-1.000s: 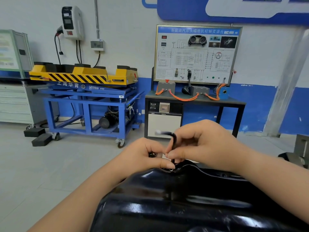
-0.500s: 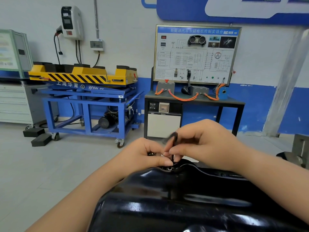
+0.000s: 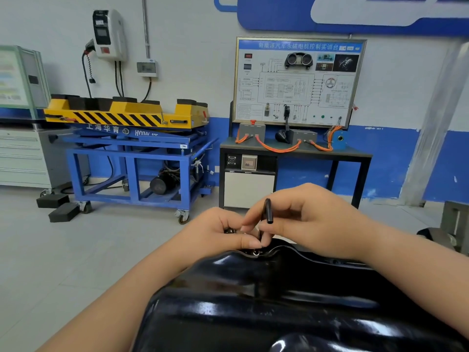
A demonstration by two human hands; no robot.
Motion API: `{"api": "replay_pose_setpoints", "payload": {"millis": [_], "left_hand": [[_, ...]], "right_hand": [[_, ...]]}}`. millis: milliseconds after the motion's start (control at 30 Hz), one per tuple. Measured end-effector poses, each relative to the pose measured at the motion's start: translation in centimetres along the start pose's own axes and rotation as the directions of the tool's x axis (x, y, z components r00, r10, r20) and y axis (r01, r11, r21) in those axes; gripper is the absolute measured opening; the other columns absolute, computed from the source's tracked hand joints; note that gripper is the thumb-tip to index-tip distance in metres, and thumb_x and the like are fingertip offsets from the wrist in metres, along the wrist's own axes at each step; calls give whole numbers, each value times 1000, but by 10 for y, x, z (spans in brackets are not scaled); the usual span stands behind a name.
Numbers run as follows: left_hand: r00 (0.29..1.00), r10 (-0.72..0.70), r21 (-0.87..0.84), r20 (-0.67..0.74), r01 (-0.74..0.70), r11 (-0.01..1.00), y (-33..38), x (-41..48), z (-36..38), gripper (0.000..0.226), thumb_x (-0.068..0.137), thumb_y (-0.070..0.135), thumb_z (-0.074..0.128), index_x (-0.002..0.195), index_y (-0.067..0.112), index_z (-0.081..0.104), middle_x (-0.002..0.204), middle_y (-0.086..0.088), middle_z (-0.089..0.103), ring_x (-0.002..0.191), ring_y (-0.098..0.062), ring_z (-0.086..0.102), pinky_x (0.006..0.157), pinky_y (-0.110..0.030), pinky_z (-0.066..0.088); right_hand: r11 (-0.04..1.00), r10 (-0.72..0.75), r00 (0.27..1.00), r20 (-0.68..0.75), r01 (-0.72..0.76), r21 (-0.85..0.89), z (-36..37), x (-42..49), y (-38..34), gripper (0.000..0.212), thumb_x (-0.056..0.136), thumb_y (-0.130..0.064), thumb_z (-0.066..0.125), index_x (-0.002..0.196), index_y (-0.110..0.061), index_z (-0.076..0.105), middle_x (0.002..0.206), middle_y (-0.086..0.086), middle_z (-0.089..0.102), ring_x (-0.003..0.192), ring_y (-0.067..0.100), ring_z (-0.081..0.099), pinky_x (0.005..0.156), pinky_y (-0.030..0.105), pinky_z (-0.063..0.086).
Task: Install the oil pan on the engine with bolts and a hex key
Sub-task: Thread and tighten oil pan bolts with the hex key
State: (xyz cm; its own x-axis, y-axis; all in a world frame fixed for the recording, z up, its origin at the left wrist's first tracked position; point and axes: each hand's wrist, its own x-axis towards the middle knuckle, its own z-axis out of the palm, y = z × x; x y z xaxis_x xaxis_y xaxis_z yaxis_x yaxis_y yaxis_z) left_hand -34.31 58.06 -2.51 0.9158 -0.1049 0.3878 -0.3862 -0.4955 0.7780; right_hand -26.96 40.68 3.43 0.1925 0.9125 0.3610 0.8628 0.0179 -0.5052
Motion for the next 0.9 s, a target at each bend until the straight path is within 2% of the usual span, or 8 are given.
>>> {"api": "replay_pose_setpoints", "payload": {"millis": [167, 300, 500, 600, 667, 733, 833, 900], "left_hand": [[997, -12, 17, -77, 13, 1000, -1, 1, 0, 9, 59, 43, 74, 58, 41, 66, 78, -37, 56, 69, -25, 49, 70, -34, 41], [998, -14, 63, -62, 18, 998, -4, 1, -2, 15, 63, 36, 77, 60, 48, 68, 59, -15, 55, 58, -15, 45, 61, -26, 36], [998, -36, -12, -54, 35, 999, -2, -1, 0, 4, 70, 28, 71, 72, 28, 75, 68, 14, 66, 70, 2, 59, 74, -13, 45], [997, -49, -17, -65, 48, 999, 1, -2, 0, 5, 69, 28, 72, 69, 33, 73, 66, 3, 62, 68, -7, 55, 74, -23, 45], [996, -45, 21, -75, 47, 999, 2, -2, 0, 13, 64, 33, 80, 65, 43, 70, 66, -20, 56, 68, -20, 51, 73, -35, 42], [995, -43, 23, -88, 45, 999, 3, -1, 0, 12, 58, 41, 80, 65, 42, 71, 75, -35, 56, 69, -31, 51, 75, -43, 44], [996, -36, 35, -78, 39, 999, 1, 1, 1, 23, 56, 46, 75, 74, 33, 75, 82, -30, 63, 78, -44, 57, 83, -55, 46], [997, -30, 41, -75, 33, 999, 1, 1, 1, 15, 57, 43, 79, 71, 40, 74, 74, -18, 66, 74, -34, 59, 78, -50, 48]], "right_hand": [[999, 10, 998, -69, -14, -47, 2, 3, -1, 14, 76, -21, 75, 81, -8, 75, 72, 6, 71, 70, 18, 67, 74, 39, 52], [999, 32, 995, -90, -34, -18, 2, 5, 0, 21, 71, -17, 80, 71, -3, 64, 69, 1, 67, 60, 10, 65, 66, 31, 55], [996, 26, 1000, 5, -26, 90, 0, 1, 1, 14, 86, -4, 65, 94, -14, 70, 89, 0, 74, 73, 11, 69, 77, 24, 56], [996, 27, 999, -20, -25, 85, 1, 1, 2, 14, 85, -2, 65, 88, -14, 72, 77, -5, 74, 68, 7, 69, 74, 19, 55], [998, 38, 998, -43, -36, 45, 1, 3, 3, 3, 80, -11, 73, 83, -10, 73, 67, -9, 71, 64, 7, 68, 71, 20, 55], [999, 43, 998, -55, -43, -3, 3, 5, 2, 17, 76, -17, 76, 79, -2, 70, 65, -5, 68, 59, 4, 65, 67, 24, 54], [1000, 27, 999, -38, -27, 2, 3, 6, 0, 17, 75, -12, 78, 74, -1, 64, 64, -10, 62, 53, -1, 59, 56, 15, 48], [1000, 16, 1000, -8, -15, 18, 3, 5, 0, 7, 78, -9, 75, 78, -7, 68, 70, -12, 65, 61, 7, 63, 62, 19, 52]]}}
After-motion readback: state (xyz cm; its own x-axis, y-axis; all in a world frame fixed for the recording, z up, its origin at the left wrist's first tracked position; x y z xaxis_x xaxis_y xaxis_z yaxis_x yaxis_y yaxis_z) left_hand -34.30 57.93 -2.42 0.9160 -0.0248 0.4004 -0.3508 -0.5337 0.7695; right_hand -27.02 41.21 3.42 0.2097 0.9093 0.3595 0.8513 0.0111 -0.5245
